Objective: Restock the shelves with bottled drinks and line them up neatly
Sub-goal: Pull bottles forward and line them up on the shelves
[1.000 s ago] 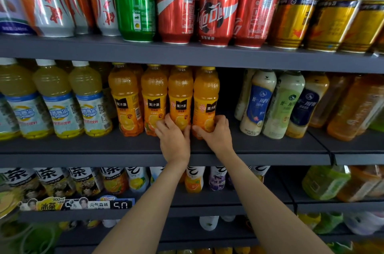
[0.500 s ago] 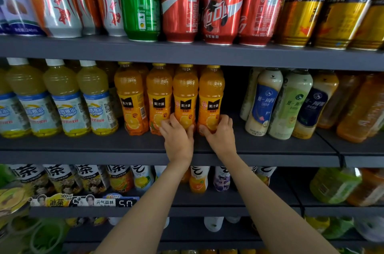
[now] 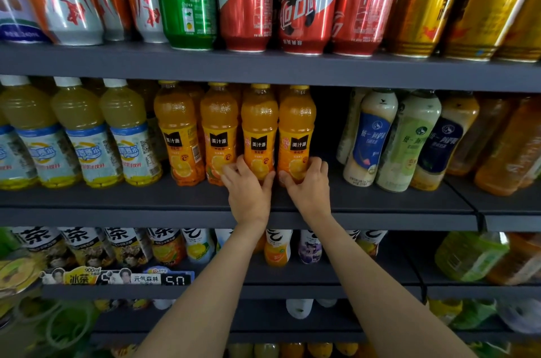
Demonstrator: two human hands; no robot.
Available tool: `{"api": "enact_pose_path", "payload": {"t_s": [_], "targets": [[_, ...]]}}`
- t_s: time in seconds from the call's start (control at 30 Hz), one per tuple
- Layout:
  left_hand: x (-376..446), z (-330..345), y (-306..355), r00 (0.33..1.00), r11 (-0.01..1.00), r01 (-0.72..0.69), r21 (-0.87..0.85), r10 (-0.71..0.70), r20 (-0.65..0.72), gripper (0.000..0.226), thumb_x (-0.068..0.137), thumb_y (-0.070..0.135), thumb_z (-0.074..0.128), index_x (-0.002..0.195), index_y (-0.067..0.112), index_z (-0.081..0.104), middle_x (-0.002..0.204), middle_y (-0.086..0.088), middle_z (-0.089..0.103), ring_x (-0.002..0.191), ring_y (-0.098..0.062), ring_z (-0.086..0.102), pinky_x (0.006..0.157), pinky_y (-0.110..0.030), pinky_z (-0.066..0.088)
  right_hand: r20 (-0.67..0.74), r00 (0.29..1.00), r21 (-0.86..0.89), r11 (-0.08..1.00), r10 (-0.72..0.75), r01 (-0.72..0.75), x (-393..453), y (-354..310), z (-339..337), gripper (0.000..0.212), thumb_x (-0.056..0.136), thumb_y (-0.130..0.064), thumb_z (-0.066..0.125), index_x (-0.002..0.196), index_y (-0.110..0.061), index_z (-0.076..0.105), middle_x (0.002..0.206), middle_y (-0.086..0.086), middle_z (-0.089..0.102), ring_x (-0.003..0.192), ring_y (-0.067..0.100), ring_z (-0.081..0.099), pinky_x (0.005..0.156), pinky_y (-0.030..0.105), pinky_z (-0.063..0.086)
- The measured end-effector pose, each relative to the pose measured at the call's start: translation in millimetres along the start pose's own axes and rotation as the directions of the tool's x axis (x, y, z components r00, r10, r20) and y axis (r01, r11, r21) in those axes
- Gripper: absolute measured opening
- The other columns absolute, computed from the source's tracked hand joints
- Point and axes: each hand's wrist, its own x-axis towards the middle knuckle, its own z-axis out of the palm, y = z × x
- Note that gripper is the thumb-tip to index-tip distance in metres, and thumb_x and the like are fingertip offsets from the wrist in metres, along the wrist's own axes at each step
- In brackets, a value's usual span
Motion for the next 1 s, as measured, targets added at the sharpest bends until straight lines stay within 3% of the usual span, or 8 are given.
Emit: {"api": "enact_pose_path", "payload": {"t_s": [0.3, 0.4, 0.5, 0.57, 0.63, 0.73, 0.83, 1.0], "targets": [[-2, -4, -2, 0.999, 0.999, -0.052, -0.012, 0.052, 0.001, 0.073, 0.082, 0.038, 0.066, 0.138, 0.005, 0.032, 0.133, -0.017, 0.034, 0.126, -0.03, 0.031, 0.094, -0.038, 0.041, 0.019, 1.0, 0.015, 1.0, 0.016, -0.017, 2, -1, 1, 0.063, 0.079, -0.034, 0.071, 0.121, 0.0, 0.039, 0.121, 0.015, 0.041, 0.112, 0.029, 0.047, 0.082, 0.029, 0.039], [-6, -18, -12, 0.991, 0.984, -0.126, -0.126, 0.119, -0.06, 0.066, 0.081, 0.03, 0.069, 0.133, 0.003, 0.039, 0.129, -0.017, 0.039, 0.124, -0.029, 0.036, 0.099, -0.037, 0.038, -0.086, 0.996, 0.088, 0.996, 0.02, -0.012, -6, -2, -3, 0.071, 0.074, -0.034, 0.076, 0.126, 0.0, 0.039, 0.125, 0.016, 0.04, 0.116, 0.03, 0.043, 0.094, 0.039, 0.042], [2, -40, -36, 0.973, 0.981, -0.1, -0.164, 0.062, -0.223, 0.052, 0.08, 0.025, 0.07, 0.121, 0.002, 0.047, 0.119, -0.017, 0.046, 0.114, -0.032, 0.044, 0.096, -0.043, 0.042, -0.31, 0.934, 0.112, 0.969, -0.175, 0.219, -27, -15, -2, 0.052, 0.078, -0.028, 0.073, 0.115, -0.002, 0.048, 0.114, 0.014, 0.047, 0.106, 0.023, 0.046, 0.089, 0.042, 0.046], [14, -54, -50, 0.953, 0.985, -0.013, -0.172, -0.04, -0.3, 0.053, 0.079, 0.025, 0.071, 0.118, -0.001, 0.048, 0.117, -0.021, 0.047, 0.112, -0.035, 0.044, 0.094, -0.047, 0.042, -0.286, 0.899, 0.059, 0.931, -0.33, 0.361, -39, -35, 11, 0.039, 0.083, -0.03, 0.065, 0.11, -0.005, 0.052, 0.105, 0.01, 0.053, 0.1, 0.019, 0.048, 0.085, 0.034, 0.047], [25, -67, -60, 0.942, 0.979, 0.071, -0.189, -0.128, -0.311, 0.058, 0.078, 0.025, 0.072, 0.121, -0.003, 0.046, 0.119, -0.023, 0.046, 0.114, -0.038, 0.042, 0.096, -0.047, 0.04, -0.187, 0.908, 0.039, 0.92, -0.376, 0.389, -44, -60, 33, 0.039, 0.084, -0.029, 0.063, 0.113, -0.004, 0.054, 0.107, 0.011, 0.056, 0.103, 0.025, 0.053, 0.086, 0.034, 0.049], [40, -77, -73, 0.968, 0.969, 0.155, -0.193, -0.188, -0.166, 0.068, 0.079, 0.025, 0.071, 0.131, -0.003, 0.037, 0.128, -0.023, 0.042, 0.122, -0.037, 0.038, 0.098, -0.042, 0.035, -0.088, 0.96, 0.019, 0.963, -0.265, 0.268, -49, -87, 66, 0.051, 0.085, -0.026, 0.065, 0.126, -0.003, 0.047, 0.124, 0.014, 0.051, 0.119, 0.028, 0.046, 0.095, 0.034, 0.045], [51, -77, -84, 0.995, 0.987, 0.085, -0.138, -0.092, -0.041, 0.07, 0.08, 0.022, 0.07, 0.136, 0.0, 0.034, 0.128, -0.02, 0.046, 0.121, -0.035, 0.042, 0.097, -0.041, 0.037, -0.052, 0.995, -0.008, 0.997, -0.081, 0.081, -55, -98, 93, 0.063, 0.086, -0.031, 0.062, 0.137, -0.003, 0.036, 0.134, 0.014, 0.045, 0.125, 0.027, 0.043, 0.099, 0.033, 0.041], [49, -77, -91, 0.999, 0.998, 0.028, -0.05, -0.029, -0.017, 0.067, 0.086, 0.025, 0.063, 0.14, 0.005, 0.029, 0.126, -0.019, 0.046, 0.116, -0.034, 0.045, 0.088, -0.042, 0.042, -0.111, 0.982, -0.077, 0.984, 0.154, -0.163, -47, -115, 112, 0.066, 0.089, -0.036, 0.058, 0.14, -0.007, 0.028, 0.133, 0.011, 0.044, 0.119, 0.027, 0.05, 0.094, 0.037, 0.044]]}}
